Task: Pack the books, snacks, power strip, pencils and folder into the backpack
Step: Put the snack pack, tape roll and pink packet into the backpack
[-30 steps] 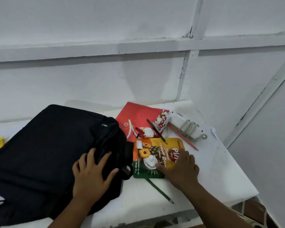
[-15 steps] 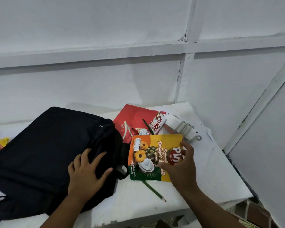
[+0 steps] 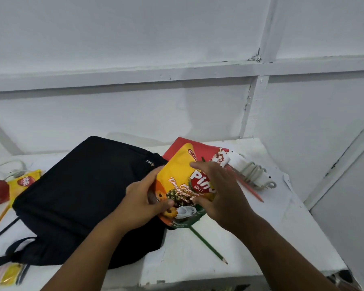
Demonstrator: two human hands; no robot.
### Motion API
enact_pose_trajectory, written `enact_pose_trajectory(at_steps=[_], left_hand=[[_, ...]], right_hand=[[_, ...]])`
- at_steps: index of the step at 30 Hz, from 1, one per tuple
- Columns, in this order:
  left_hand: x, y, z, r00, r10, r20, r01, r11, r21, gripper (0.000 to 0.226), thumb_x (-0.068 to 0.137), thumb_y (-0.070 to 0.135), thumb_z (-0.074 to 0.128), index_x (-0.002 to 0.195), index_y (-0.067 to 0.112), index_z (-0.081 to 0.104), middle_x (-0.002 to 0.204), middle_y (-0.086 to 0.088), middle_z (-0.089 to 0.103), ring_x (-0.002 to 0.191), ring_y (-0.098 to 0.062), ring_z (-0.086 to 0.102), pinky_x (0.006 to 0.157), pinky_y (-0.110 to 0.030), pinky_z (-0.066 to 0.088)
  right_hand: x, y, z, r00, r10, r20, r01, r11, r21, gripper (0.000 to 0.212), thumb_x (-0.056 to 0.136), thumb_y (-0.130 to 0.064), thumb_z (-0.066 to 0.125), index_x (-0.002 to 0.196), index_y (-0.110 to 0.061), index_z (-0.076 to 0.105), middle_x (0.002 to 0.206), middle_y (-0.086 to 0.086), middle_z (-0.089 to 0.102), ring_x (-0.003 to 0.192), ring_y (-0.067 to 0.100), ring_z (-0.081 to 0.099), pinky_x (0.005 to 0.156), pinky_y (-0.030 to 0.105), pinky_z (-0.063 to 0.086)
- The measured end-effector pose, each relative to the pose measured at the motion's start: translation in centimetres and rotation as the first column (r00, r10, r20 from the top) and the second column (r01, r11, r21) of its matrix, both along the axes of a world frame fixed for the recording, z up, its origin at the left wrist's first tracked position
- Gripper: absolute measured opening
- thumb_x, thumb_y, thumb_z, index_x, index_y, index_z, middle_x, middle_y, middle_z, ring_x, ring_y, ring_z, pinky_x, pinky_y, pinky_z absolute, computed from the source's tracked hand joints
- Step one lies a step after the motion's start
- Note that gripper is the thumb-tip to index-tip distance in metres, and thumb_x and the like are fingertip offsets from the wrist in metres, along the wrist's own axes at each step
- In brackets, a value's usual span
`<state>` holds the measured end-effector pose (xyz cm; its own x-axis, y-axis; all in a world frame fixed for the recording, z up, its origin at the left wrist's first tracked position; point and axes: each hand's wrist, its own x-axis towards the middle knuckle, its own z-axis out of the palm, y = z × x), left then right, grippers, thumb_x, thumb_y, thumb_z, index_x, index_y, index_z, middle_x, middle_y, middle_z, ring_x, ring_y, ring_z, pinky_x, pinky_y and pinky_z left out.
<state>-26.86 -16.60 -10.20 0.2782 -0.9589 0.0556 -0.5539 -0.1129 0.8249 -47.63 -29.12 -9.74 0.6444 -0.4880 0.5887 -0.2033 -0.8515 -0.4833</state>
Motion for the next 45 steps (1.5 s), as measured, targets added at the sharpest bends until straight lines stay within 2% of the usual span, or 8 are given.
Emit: enact_pose_trajectory(at_steps=[4, 10, 15, 24, 29, 34, 39, 45], left_hand=[[0.6, 1.2, 0.7, 0.957, 0.183, -0.226, -0.197, 0.979, -0.043, 0.021, 0.089, 0.012, 0.072, 0.109, 0.018, 0.067, 0.102, -0.001, 0.075, 0.094, -0.019, 0.073, 0.087, -0.050, 0.058], [1.8, 2.5, 0.3, 0.800, 0.273, -0.535, -0.356, 0.933, -0.056, 0.017, 0.096, 0.005, 0.060, 0.110, 0.011, 0.066, 0.103, -0.010, 0.075, 0.096, -0.031, 0.073, 0.080, -0.045, 0.057], [2.3, 2.3, 0.5, 0.727, 0.229, -0.647, -0.314, 0.949, -0.018, 0.022, 0.099, 0.012, 0.057, 0.120, 0.015, 0.062, 0.111, -0.011, 0.074, 0.100, -0.031, 0.072, 0.083, -0.047, 0.058], [4.6, 2.2, -0.8, 0.891, 0.011, -0.454, 0.013, 0.999, 0.050, 0.050, 0.085, 0.038, 0.075, 0.131, 0.035, 0.054, 0.123, 0.007, 0.069, 0.110, -0.012, 0.068, 0.095, -0.038, 0.055], [5.3, 2.9, -5.0, 0.970, -0.058, 0.235, -0.023, 0.945, 0.327, 0.094, 0.057, 0.068, 0.077, 0.139, 0.048, 0.036, 0.136, 0.023, 0.026, 0.127, -0.004, 0.018, 0.109, -0.034, 0.028], [6.4, 2.6, -4.6, 0.989, 0.147, 0.029, -0.150, 0.975, 0.162, 0.004, 0.093, 0.025, 0.068, 0.090, 0.022, 0.069, 0.092, 0.005, 0.068, 0.087, -0.009, 0.063, 0.078, -0.030, 0.051], [10.3, 3.9, -1.4, 0.916, 0.398, 0.051, -0.397, 0.918, -0.025, 0.043, 0.093, -0.002, 0.057, 0.112, 0.035, 0.049, 0.096, 0.008, 0.062, 0.085, 0.000, 0.058, 0.071, -0.012, 0.040], [14.3, 5.7, 1.1, 0.915, 0.291, 0.279, -0.264, 0.955, -0.133, 0.053, 0.098, 0.000, 0.046, 0.103, 0.052, 0.055, 0.112, 0.003, 0.048, 0.101, -0.001, 0.053, 0.084, -0.013, 0.040]], right_hand=[[1.9, 0.1, -0.5, 0.982, -0.155, 0.107, 0.154, 0.988, 0.017, 0.105, 0.057, -0.025, 0.095, 0.141, -0.032, 0.034, 0.143, -0.004, 0.047, 0.135, 0.016, 0.043, 0.105, 0.054, 0.038], [4.7, 2.9, -1.4, 0.897, -0.350, 0.270, 0.118, 0.779, 0.616, 0.120, 0.060, -0.030, 0.095, 0.151, -0.033, 0.018, 0.155, -0.008, 0.025, 0.143, 0.015, 0.034, 0.109, 0.045, 0.043], [6.2, 4.8, -1.9, 0.953, -0.129, 0.274, -0.202, 0.404, 0.892, 0.054, 0.076, -0.024, 0.080, 0.126, -0.027, 0.058, 0.118, 0.001, 0.072, 0.107, 0.018, 0.070, 0.089, 0.040, 0.058], [5.6, 2.7, -2.0, 0.935, -0.224, 0.274, -0.217, 0.249, 0.944, 0.051, 0.078, -0.001, 0.078, 0.124, -0.010, 0.058, 0.114, 0.011, 0.073, 0.103, 0.032, 0.071, 0.079, 0.042, 0.060], [4.8, 2.2, -2.6, 0.863, -0.422, 0.277, -0.180, 0.256, 0.950, 0.053, 0.071, -0.008, 0.081, 0.120, -0.009, 0.060, 0.110, 0.010, 0.074, 0.097, 0.031, 0.073, 0.079, 0.048, 0.059], [4.1, 1.8, -2.8, 0.832, -0.477, 0.283, -0.167, 0.271, 0.948, 0.050, 0.073, -0.010, 0.079, 0.120, -0.012, 0.061, 0.109, 0.008, 0.075, 0.096, 0.030, 0.073, 0.074, 0.045, 0.059], [4.7, 1.7, -2.5, 0.853, -0.441, 0.281, -0.170, 0.274, 0.947, 0.050, 0.072, -0.010, 0.079, 0.119, -0.012, 0.061, 0.108, 0.008, 0.075, 0.095, 0.029, 0.073, 0.076, 0.046, 0.060], [7.7, 2.8, -2.7, 0.892, -0.346, 0.290, -0.208, 0.254, 0.944, 0.049, 0.075, -0.005, 0.079, 0.120, -0.013, 0.061, 0.110, 0.007, 0.074, 0.099, 0.028, 0.073, 0.085, 0.049, 0.059]])
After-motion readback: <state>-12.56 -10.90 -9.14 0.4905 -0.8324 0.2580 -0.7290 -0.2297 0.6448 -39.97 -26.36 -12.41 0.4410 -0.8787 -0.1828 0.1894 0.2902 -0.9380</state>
